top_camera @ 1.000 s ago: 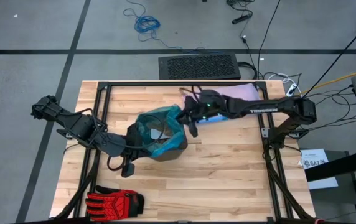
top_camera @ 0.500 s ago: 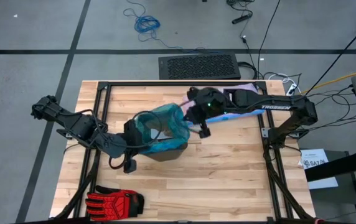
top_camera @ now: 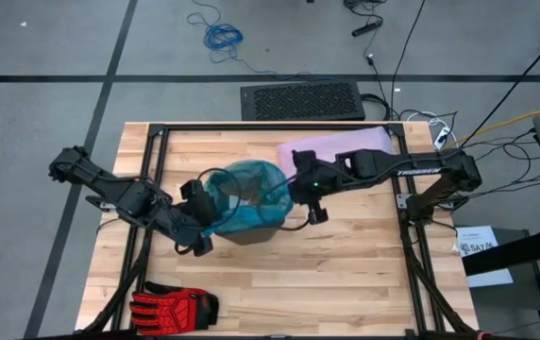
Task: Place trash/remove bag and relplace
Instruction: Close the trash bag
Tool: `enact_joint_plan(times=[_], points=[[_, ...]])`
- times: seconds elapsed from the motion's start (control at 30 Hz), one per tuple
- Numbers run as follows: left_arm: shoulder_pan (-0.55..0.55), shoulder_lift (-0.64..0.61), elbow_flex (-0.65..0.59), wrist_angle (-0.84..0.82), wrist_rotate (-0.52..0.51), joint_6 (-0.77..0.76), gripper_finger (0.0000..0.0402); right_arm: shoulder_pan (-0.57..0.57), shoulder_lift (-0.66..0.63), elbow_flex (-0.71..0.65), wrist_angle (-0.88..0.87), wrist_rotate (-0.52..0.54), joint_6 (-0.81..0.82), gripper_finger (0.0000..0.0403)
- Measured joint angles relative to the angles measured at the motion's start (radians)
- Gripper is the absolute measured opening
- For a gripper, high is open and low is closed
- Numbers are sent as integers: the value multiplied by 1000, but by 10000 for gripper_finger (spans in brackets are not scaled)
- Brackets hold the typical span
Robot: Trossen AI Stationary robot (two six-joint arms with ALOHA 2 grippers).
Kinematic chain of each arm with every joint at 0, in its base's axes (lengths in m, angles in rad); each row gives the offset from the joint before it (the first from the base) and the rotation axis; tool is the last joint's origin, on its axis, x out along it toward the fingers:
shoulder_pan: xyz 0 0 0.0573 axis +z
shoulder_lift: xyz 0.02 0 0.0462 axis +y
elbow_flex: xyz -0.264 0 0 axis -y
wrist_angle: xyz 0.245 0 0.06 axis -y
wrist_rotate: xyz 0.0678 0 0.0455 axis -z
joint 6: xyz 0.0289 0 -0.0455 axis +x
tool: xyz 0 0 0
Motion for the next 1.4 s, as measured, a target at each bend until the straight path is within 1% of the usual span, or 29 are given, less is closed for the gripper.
enact_joint_plan(times=[0.1, 0.2, 0.47, 0.53, 0.63, 0.7, 0.73, 0.77, 0.8, 0.87, 0.9, 0.93, 1.03, 1.07, 1.13, 1.2, 1.27, 1.33, 1.4], points=[[0, 0, -12, 1, 0, -4, 0, 0, 0, 7, -5, 80, 80, 20], [0, 0, -16, 4, 2, -4, 0, -1, 0, 30, -14, 109, 143, 52], [0, 0, -17, 3, 5, -3, 0, -1, 0, 143, -72, 106, 226, 162], [0, 0, -17, 3, 5, -3, 0, -1, 0, 181, -80, 106, 241, 183], [0, 0, -17, 3, 5, -2, 0, -13, -1, 230, -77, 106, 237, 202], [0, 0, -17, 3, 6, -2, 0, -48, -1, 243, -40, 93, 232, 204], [0, 0, -17, 2, 6, -2, 0, -77, 0, 243, -12, 68, 236, 204], [0, 0, -17, 3, 9, -2, 0, -113, 5, 243, 5, 23, 254, 203], [0, 0, -17, 2, 10, -2, 0, -156, 14, 243, 21, -53, 287, 201], [0, 0, -17, 2, 10, -3, 0, -246, 45, 243, 53, -239, 349, 196], [0, 0, -17, 2, 10, -4, 0, -290, 63, 243, 59, -314, 369, 193], [0, 0, -17, 1, 10, -7, 0, -334, 84, 243, 62, -363, 380, 191], [0, 0, -17, -3, 10, -27, 0, -454, 154, 243, 81, -461, 404, 189], [0, 0, -17, -6, 13, -29, 0, -492, 181, 243, 81, -513, 420, 188], [0, 0, -17, -6, 16, -28, 0, -551, 242, 242, 87, -664, 467, 188], [0, 0, -17, -7, 16, -28, 0, -586, 303, 241, 108, -825, 513, 188], [0, 0, -17, -8, 16, -20, 0, -601, 356, 241, 151, -957, 571, 188], [0, 0, -17, -13, 16, -11, 0, -604, 400, 241, 214, -1103, 619, 188], [0, 0, -17, -14, 16, -3, 0, -594, 428, 241, 293, -1223, 668, 188]])
